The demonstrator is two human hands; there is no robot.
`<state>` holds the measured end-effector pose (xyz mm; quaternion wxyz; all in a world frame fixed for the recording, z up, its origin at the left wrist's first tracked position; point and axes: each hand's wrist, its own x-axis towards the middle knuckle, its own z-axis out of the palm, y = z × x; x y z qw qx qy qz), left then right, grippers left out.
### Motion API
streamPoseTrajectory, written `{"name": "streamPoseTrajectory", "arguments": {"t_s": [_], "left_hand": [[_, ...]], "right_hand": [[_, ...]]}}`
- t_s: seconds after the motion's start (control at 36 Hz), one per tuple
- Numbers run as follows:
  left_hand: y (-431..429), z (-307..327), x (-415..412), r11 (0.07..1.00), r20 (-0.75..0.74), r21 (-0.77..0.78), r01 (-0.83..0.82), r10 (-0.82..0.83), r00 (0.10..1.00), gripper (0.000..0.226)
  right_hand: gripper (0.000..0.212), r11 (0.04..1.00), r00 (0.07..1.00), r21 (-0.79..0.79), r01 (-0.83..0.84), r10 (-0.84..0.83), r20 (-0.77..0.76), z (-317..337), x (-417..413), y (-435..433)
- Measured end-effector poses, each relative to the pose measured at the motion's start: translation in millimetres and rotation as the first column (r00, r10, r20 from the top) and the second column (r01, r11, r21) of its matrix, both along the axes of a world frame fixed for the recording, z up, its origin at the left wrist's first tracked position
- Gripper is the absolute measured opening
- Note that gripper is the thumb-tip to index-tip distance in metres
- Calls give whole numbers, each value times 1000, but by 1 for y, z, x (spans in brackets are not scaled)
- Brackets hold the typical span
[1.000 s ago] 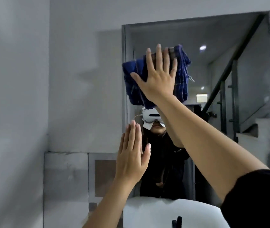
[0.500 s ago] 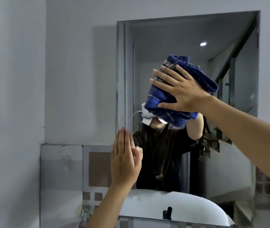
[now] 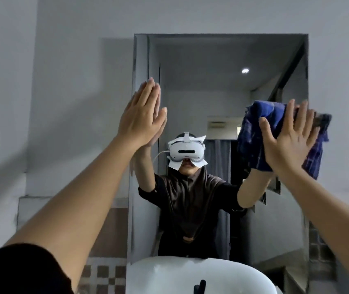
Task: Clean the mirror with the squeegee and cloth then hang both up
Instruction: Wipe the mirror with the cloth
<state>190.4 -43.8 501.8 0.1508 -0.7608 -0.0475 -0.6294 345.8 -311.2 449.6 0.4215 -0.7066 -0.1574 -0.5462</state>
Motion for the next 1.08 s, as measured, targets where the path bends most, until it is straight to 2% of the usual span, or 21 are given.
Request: {"name": "streamPoseTrajectory", "arguments": {"t_s": [0.06,0.11,0.28,0.44,0.56,0.67,0.75,0.83,0.92,1.0,1.08], "left_hand": [[6,0,-5,999,-22,46,-7,8,1000,61],[10,-2,-9,998,-39,70,-11,14,999,62],[16,0,-18,995,-108,101,0,11,994,65],[16,1,-25,995,-159,100,16,0,987,67],[12,-4,-26,996,-155,75,48,-36,987,66],[11,-21,-24,996,-149,43,80,-73,986,67],[10,-37,-20,995,-133,17,95,-91,987,67],[7,-51,-14,995,-125,-8,98,-98,987,67],[4,-64,-12,995,-131,-6,98,-98,987,65],[3,-75,-13,995,-145,3,96,-95,985,63],[5,-85,-19,995,-195,-6,102,-101,976,64]], "right_hand": [[75,995,997,102,-25,32,-65,-16,-14,22],[76,991,996,127,-39,50,-80,-32,-30,46],[78,994,993,-16,-105,104,-48,-68,-78,121],[81,985,990,-110,-134,129,-51,-70,-115,177],[77,937,986,-333,-108,144,84,-86,-124,191],[73,775,932,-630,50,190,307,-103,-99,155],[74,717,908,-678,159,164,386,-103,-68,107],[74,772,939,-604,197,29,343,-97,-43,60],[76,885,983,-448,131,-55,177,-99,-24,24],[75,993,999,-110,34,-38,-38,-114,-19,16],[76,985,981,170,27,6,-192,-134,-32,39]]}}
